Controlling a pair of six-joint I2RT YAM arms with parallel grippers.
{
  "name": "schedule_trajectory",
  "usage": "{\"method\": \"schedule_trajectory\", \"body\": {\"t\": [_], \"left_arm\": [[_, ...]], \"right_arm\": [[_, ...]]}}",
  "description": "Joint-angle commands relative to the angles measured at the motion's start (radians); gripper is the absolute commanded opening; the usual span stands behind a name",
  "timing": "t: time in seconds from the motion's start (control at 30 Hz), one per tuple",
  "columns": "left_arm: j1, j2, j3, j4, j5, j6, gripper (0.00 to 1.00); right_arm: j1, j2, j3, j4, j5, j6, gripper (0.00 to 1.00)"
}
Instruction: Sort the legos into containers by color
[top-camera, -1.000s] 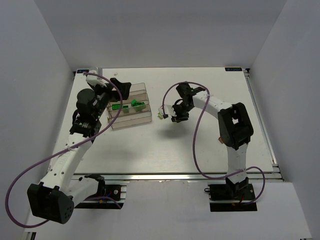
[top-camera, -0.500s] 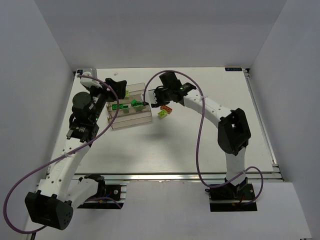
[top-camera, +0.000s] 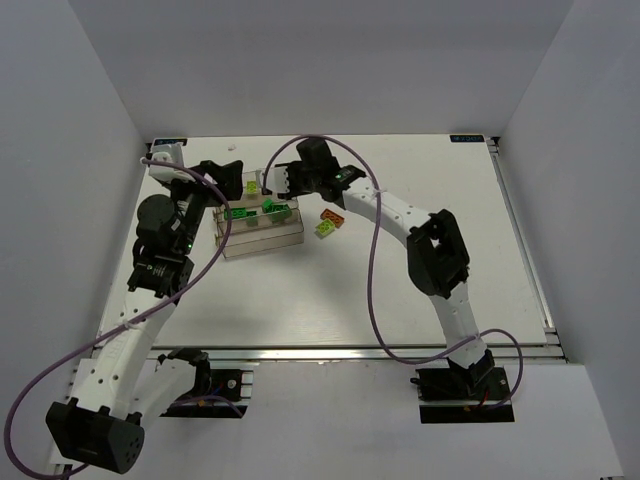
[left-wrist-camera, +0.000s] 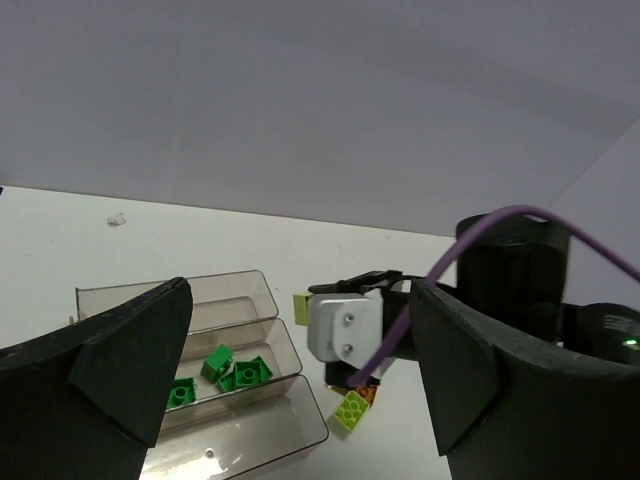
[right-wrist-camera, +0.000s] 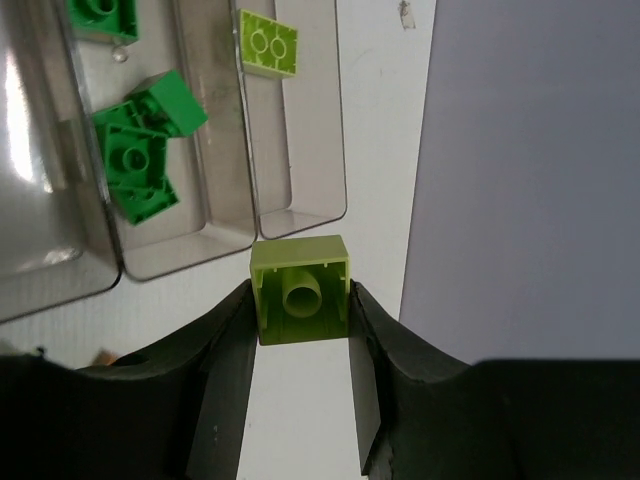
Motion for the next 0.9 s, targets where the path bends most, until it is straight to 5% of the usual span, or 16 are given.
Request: {"method": "schedule_trajectory", "body": {"t": [0.0,0.53,0.7,0.87], "left_arm": [[-0.002,-0.031,-0.013,0.025,-0.044,0.018,0.98],[-0.002,-0.038,-0.017,0.035,-0.036,0.033,0.98],[-0.002,-0.047,-0.017,0.031,-0.042,0.041,0.98],[-0.002,-0.045,-0.017,0.035,-0.041,0.042,0.98]], "right_arm": [[0.011,0.061,0.099,0.103,0.033,0.047,0.17],[0.012,0.31,0.272,0.386,0.056,0.041,0.18],[0.012,0.354,0.297,0.403,0.047,0.042,0.25],[0.012,0.366,0.298,0.404,0.045,0.044,0.48]]}}
